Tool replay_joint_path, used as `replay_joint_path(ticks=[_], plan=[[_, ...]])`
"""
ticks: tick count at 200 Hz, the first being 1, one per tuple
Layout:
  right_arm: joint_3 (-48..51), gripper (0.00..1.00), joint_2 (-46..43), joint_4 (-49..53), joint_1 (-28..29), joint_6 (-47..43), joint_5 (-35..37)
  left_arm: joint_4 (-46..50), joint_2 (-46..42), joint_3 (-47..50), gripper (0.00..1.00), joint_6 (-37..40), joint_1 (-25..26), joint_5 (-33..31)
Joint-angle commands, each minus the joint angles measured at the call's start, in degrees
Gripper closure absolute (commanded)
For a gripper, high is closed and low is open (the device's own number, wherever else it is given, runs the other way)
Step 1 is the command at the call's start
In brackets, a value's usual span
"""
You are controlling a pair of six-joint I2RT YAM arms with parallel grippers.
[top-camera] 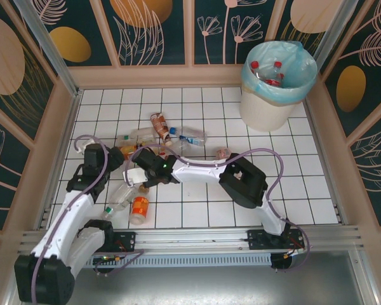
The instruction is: Put the plastic bottles in the bin
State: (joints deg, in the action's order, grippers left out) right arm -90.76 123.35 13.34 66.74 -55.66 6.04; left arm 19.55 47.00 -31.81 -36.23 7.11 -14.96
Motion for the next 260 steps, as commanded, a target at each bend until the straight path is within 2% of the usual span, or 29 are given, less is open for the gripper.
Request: replay_joint_path(ticks=[1,50,153,214,260], plan=[[-1.4,0.38,3.3,4.2,-0.2,-1.7,0.4,1.7,-3.0,-1.8,0.16,-0.1,0.0,-6.9],[-4.4,0.41,5.4,6.6,-0.3,-1.7,1.1,2.0,-8.1,-1.8,0.15,0.9,0.0,-9.0],[-4.4,0.6,2.7,5.4,-0.3,-2.8,3.2,1.4,-6.5,-1.4,0.15,1.0,0.0,-6.6],[-4.4,0.77,-4.2,3.8,0.1,-0.5,6.6,0.8,-2.6,-5.6,0.17,2.8,0.0,-4.6],[-3.0,0.8,-13.8,2.0,0.2,4.8,8.4,-0.3,-0.3,-10.7,0.2,3.5,0.0,-0.4]])
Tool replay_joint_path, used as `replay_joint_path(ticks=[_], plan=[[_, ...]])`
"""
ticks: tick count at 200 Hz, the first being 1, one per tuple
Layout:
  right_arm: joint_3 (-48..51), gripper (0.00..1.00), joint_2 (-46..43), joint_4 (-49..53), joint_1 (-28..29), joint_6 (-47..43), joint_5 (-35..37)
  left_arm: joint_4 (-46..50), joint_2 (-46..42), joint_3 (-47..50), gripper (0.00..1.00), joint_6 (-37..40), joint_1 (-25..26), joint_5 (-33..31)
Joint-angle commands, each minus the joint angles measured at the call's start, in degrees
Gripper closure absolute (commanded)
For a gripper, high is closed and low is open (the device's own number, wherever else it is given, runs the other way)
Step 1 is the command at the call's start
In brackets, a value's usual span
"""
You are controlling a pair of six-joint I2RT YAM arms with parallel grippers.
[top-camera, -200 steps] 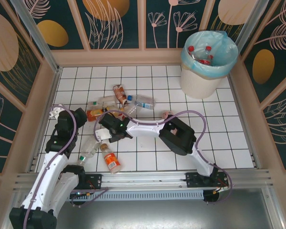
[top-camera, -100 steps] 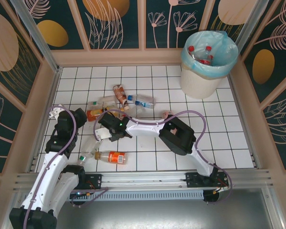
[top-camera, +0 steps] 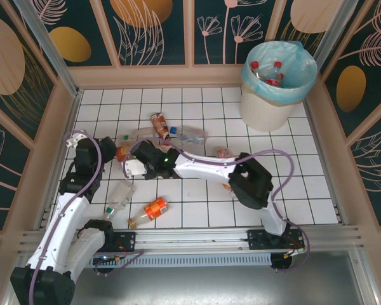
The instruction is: Put the plastic bottles in the bin
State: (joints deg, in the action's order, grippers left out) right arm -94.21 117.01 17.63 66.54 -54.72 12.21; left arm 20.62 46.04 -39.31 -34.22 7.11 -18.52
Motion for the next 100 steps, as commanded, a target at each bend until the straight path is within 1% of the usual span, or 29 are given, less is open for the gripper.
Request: replay_joint_path(ticks=[1,33,67,71,87,100], plan=[[0.4,0.8,-7.6,-2.2,0.4,4.0,2.2,-1.4,0.7,-3.4,0.2,1.5,0.0,3.3],[1.4,0.83,-14.5,-2.5,0.2,9.6,4.4,-1.8,3.4,-8.1,0.26,2.4,0.1,9.1],[2.5,0.86,-24.0,-5.2,-1.0,15.9,7.7,-0.3,8.7,-16.0,0.29,3.0,0.4,14.4],[2.6,0.86,-25.2,-5.5,-1.3,16.7,8.1,-0.2,9.3,-18.1,0.3,2.8,0.6,14.7],[3.3,0.87,-29.9,-7.0,-3.1,19.4,9.3,-0.5,11.6,-21.5,0.3,2.3,2.5,15.8],[4.5,0.87,-33.8,-8.9,-5.1,21.2,10.5,-0.7,13.8,-24.0,0.3,1.9,6.1,15.3]])
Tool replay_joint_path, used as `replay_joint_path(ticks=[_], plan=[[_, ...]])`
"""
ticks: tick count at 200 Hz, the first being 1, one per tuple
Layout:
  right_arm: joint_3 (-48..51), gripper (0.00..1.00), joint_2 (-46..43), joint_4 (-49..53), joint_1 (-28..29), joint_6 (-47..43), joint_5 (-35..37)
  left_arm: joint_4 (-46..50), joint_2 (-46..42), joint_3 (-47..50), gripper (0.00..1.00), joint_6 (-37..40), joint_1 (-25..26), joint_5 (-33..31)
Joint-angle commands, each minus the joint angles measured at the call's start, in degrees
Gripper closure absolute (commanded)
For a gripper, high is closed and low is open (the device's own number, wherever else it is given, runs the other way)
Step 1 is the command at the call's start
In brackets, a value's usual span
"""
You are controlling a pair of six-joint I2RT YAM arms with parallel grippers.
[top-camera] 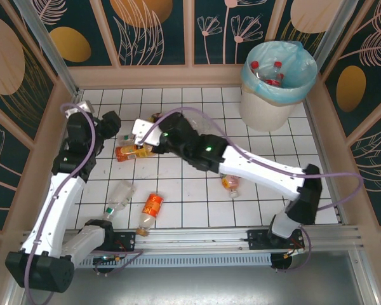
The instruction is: Put the plastic bottles in the bin
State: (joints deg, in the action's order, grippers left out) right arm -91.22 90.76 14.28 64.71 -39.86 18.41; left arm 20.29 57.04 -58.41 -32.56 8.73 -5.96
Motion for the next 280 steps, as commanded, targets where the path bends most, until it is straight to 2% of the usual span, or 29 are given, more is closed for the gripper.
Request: replay_joint_path(ticks=[1,21,58,89,129,136,176,211,280], plan=[[1.6,0.87,-7.9,-5.7,-3.4,6.5,4.4,-0.3,3.0,-5.2,0.3,0.2,4.8,2.7],[3.1,0.87,-12.9,-8.1,-8.6,9.7,5.1,-1.1,7.0,-8.7,0.3,-0.5,12.3,0.9],[2.9,0.88,-18.5,-10.6,-20.2,15.5,1.8,-4.2,13.2,-12.4,0.3,-1.5,21.6,0.0],[0.3,0.89,-19.6,-14.4,-27.2,18.2,-1.9,-5.3,17.9,-17.3,0.3,-0.7,28.3,0.2],[1.4,0.91,-19.8,-26.9,-33.0,16.1,1.0,-4.7,23.8,-25.7,0.3,4.1,36.3,0.8],[1.1,0.91,-19.3,-27.7,-35.8,16.5,0.7,-4.9,24.4,-26.7,0.3,4.8,37.3,1.6],[2.1,0.91,-15.7,-31.5,-45.3,21.9,-0.1,-6.5,26.1,-27.5,0.31,6.3,40.9,5.8],[5.9,0.9,-12.1,-35.9,-50.3,26.5,-2.1,-6.6,26.1,-25.3,0.3,5.3,41.6,5.5],[6.2,0.89,-4.1,-37.9,-51.3,26.4,-3.7,-8.4,25.2,-19.9,0.3,2.9,41.6,4.3]])
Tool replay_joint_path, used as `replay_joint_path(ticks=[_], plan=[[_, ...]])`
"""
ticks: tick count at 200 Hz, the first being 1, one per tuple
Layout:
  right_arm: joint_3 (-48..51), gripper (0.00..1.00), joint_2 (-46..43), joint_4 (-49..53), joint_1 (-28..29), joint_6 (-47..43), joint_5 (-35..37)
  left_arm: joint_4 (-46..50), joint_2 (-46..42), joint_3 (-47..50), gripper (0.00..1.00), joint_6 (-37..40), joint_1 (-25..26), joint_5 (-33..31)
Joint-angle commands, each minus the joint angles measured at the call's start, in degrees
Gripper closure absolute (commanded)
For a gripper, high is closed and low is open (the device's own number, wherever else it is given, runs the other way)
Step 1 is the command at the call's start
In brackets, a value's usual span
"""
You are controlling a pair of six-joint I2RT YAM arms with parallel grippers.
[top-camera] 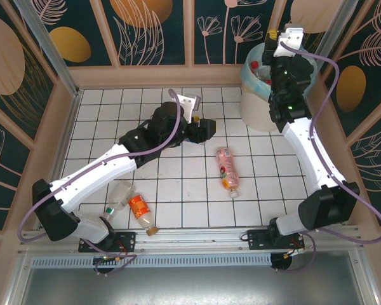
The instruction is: Put the plastic bottles in the bin
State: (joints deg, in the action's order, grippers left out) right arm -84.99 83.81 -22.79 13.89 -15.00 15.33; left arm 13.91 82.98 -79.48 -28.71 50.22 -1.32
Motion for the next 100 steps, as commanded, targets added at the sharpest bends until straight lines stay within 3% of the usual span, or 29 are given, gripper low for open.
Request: replay_joint_path(ticks=[1,46,100], plan=[[-0.2,0.89,2.9,-0.7,-0.5,1.6,-0.6,-2.0,-0.7,1.2,0.3,-1.0,0.1,-0.3],[-4.4,0.88,6.2,0.8,-1.0,2.5,0.4,-2.2,-0.1,2.1,0.3,-1.4,0.1,-0.9],[-4.3,0.83,9.6,10.5,-2.8,13.8,-0.7,-1.6,0.9,2.5,0.29,-1.5,0.1,-1.7]])
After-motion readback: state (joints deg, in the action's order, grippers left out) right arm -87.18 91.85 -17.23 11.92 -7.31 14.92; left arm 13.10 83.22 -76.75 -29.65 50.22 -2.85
